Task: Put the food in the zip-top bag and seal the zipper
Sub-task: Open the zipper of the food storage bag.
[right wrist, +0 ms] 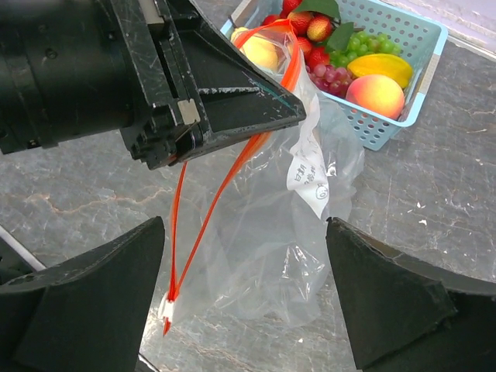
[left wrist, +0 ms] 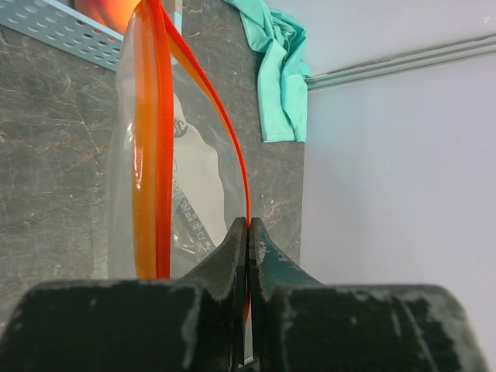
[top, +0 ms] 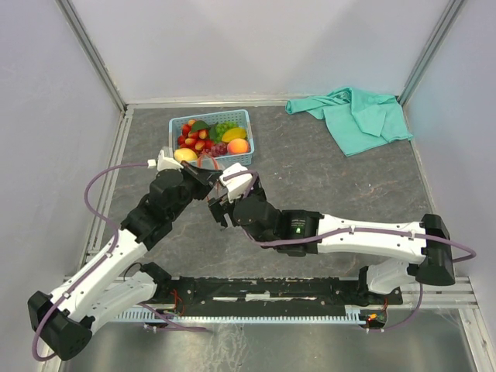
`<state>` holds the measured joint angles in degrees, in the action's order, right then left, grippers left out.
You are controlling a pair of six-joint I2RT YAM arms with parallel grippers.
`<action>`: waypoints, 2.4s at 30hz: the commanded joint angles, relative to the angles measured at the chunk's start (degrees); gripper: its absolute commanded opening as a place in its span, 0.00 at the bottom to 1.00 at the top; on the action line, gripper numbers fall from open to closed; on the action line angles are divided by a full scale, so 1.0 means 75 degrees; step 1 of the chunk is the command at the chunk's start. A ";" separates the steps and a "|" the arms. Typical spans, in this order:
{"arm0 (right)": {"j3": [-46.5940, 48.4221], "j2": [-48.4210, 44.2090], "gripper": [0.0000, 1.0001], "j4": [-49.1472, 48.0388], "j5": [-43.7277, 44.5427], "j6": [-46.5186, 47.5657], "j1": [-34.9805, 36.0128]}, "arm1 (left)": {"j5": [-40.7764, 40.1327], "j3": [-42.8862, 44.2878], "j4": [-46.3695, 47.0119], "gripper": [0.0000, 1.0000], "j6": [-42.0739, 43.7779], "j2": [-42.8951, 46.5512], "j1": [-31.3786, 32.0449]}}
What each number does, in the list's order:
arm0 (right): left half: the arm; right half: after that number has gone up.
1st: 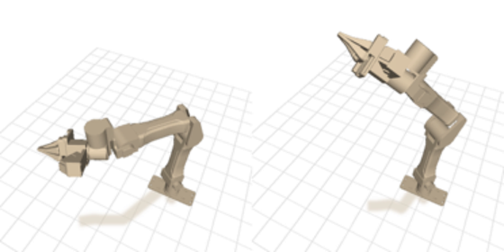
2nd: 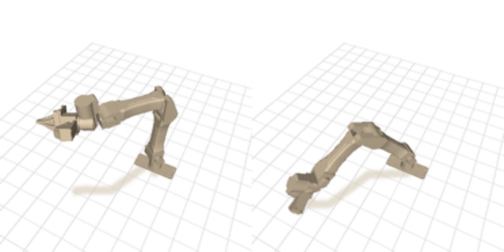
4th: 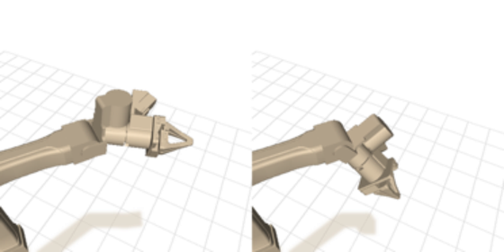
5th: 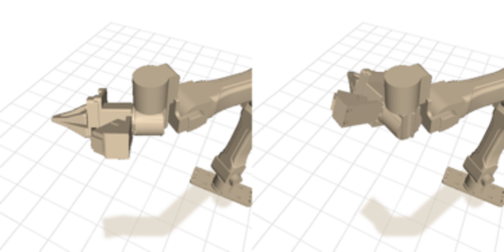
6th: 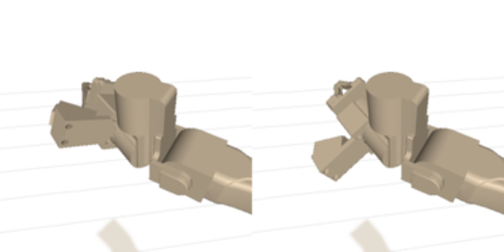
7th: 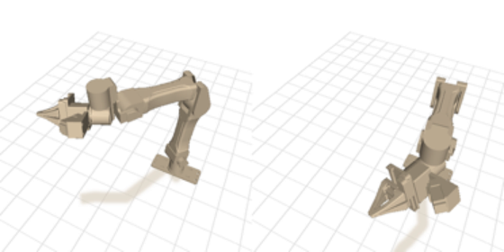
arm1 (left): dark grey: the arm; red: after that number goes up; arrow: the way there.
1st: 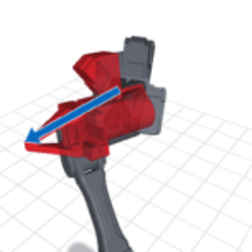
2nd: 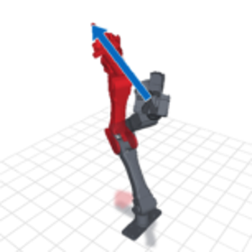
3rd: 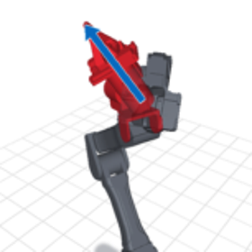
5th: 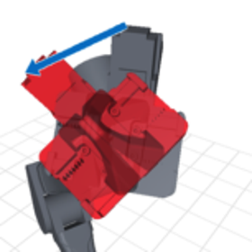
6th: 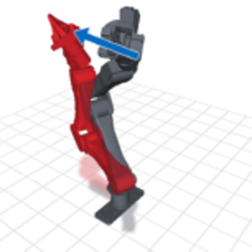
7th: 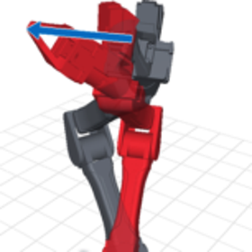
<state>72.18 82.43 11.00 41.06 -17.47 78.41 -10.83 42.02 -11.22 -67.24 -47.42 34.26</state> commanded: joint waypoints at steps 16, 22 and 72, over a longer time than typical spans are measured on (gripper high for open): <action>-0.0269 0.0262 0.81 0.0186 0.0982 -0.0946 -0.0521 | -0.0379 0.0244 0.0764 0.03 -0.0535 -0.0391 0.0319; -0.0608 -0.0120 0.84 -0.0334 0.0573 -0.0945 -0.0529 | -0.0555 0.0244 0.0901 0.03 -0.0514 -0.0492 0.0430; -0.2054 -0.0322 0.02 -0.1130 0.0871 -0.0609 -0.0847 | -0.0936 0.0173 -0.2600 0.61 -0.1038 0.0930 0.0866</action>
<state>57.80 81.97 4.27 48.62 -20.97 72.25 -17.89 44.51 -27.27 -71.09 -39.68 40.64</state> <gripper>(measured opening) 0.023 0.607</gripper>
